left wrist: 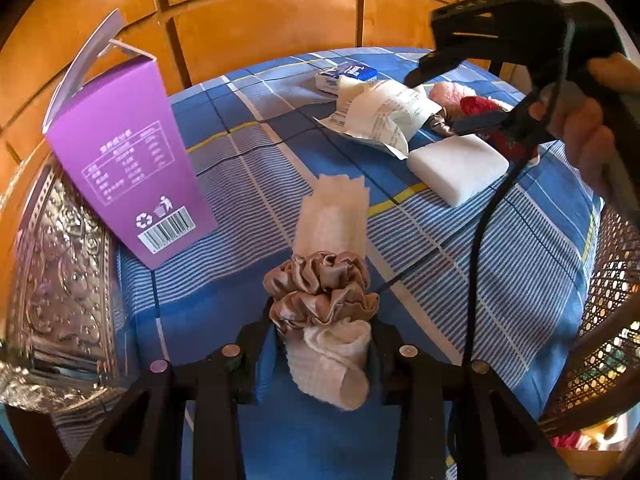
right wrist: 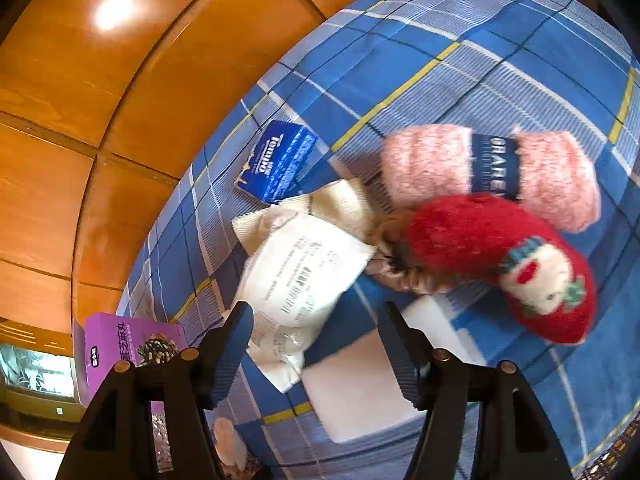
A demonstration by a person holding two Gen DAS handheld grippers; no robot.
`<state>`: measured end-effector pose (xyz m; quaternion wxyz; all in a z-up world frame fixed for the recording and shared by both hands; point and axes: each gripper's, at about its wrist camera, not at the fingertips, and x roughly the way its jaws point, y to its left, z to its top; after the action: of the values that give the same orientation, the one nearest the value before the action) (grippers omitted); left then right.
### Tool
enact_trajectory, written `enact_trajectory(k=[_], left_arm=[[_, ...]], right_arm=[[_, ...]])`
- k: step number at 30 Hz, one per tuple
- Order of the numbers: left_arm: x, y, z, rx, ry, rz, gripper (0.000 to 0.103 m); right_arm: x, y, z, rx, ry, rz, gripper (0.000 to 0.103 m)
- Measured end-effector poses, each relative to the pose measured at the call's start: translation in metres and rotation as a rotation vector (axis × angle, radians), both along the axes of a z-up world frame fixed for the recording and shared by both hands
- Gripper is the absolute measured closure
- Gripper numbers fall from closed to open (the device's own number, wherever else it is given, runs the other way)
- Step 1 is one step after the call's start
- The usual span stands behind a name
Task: Organize soft objects
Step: 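Lift the scrunchie with white cloth in the left tool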
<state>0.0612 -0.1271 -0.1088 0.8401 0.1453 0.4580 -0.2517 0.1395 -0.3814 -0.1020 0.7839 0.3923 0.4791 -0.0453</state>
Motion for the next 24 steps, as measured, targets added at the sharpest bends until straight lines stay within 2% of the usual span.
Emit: enact_trajectory(k=[4, 10, 11, 12, 15, 17, 19, 24], left_arm=[[-0.005, 0.004, 0.000, -0.019, -0.013, -0.004, 0.065], [-0.015, 0.014, 0.000, -0.047, -0.038, -0.005, 0.065], [-0.015, 0.014, 0.000, -0.048, -0.044, -0.007, 0.065], [-0.017, 0.016, 0.000, -0.053, -0.050, -0.009, 0.065], [-0.020, 0.020, -0.001, -0.072, -0.057, -0.012, 0.065], [-0.021, 0.023, -0.001, -0.081, -0.058, -0.012, 0.065], [-0.023, 0.025, -0.001, -0.091, -0.059, -0.008, 0.065], [-0.020, 0.025, 0.000, -0.093, -0.050, -0.007, 0.066]], right_arm=[[0.018, 0.009, -0.006, 0.012, 0.017, -0.021, 0.032], [0.042, 0.026, -0.014, -0.073, 0.087, -0.080, 0.029], [0.046, 0.033, -0.013, -0.122, 0.101, -0.057, 0.031], [0.049, 0.038, -0.011, -0.167, 0.112, -0.033, 0.042], [0.052, 0.058, -0.006, -0.237, 0.115, 0.122, 0.051], [0.047, 0.075, 0.000, -0.338, 0.105, 0.264, 0.051], [0.041, 0.080, 0.001, -0.396, 0.097, 0.336, 0.052], [0.034, 0.072, -0.011, -0.376, 0.086, 0.381, 0.049]])
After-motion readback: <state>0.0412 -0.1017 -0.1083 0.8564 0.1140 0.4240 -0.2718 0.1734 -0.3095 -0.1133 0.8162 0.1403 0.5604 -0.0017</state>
